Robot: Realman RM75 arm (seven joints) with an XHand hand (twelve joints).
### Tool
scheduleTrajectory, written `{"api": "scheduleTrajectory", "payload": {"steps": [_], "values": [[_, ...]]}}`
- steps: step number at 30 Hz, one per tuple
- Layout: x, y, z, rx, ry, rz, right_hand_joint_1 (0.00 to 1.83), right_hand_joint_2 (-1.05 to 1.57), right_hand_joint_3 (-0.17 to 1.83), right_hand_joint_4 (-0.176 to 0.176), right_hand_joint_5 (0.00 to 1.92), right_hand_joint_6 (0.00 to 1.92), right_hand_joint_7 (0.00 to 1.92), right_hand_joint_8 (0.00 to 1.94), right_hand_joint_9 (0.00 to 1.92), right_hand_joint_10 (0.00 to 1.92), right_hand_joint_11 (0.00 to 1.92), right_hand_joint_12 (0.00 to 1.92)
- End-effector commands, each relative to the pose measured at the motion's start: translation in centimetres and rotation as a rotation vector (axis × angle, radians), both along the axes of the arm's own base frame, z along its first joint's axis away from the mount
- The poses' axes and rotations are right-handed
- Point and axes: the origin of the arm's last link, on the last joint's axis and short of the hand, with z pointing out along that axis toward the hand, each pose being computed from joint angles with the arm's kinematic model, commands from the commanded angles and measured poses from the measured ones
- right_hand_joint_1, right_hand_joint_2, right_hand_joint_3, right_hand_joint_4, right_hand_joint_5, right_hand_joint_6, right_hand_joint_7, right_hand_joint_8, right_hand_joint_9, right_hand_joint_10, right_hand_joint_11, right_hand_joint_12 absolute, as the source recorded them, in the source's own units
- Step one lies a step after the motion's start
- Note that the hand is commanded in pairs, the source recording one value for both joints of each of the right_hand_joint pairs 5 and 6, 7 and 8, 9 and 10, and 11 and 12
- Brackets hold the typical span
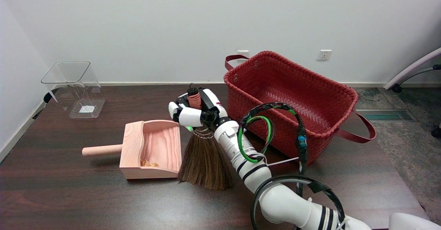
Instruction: Sweep the paper balls into the dustpan.
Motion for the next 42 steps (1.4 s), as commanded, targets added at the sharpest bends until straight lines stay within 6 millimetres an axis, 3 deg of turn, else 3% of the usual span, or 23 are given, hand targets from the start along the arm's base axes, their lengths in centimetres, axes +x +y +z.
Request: {"api": "scheduleTrajectory", "payload": {"steps": [1,13,24,35,42], "values": [[0.7,-0.2,1.8,-0.019,0.026,0.025,1.09,0.98,1.04,0.0,1.92,1.92,1.92,1.92,1.92,1.92,1.92,1.92],[1.2,-0.2,1.3,-0.005,0.011,0.035,1.09,0.99,1.03,0.0,1.92,1.92,1.92,1.92,1.92,1.92,1.92,1.92],[8.2,-0.1,-3.6,0.147,-0.014,0.205,1.09,0.96,1.04,0.0,1.92,1.92,1.92,1.92,1.92,1.92,1.92,1.92],[9.4,-0.2,-4.7,0.177,-0.026,0.235,1.09,0.97,1.04,0.0,1.92,1.92,1.92,1.92,1.92,1.92,1.92,1.92],[11.0,-0.9,-4.0,0.139,0.037,0.318,1.09,0.97,1.05,0.0,1.92,1.92,1.92,1.92,1.92,1.92,1.92,1.92]]}}
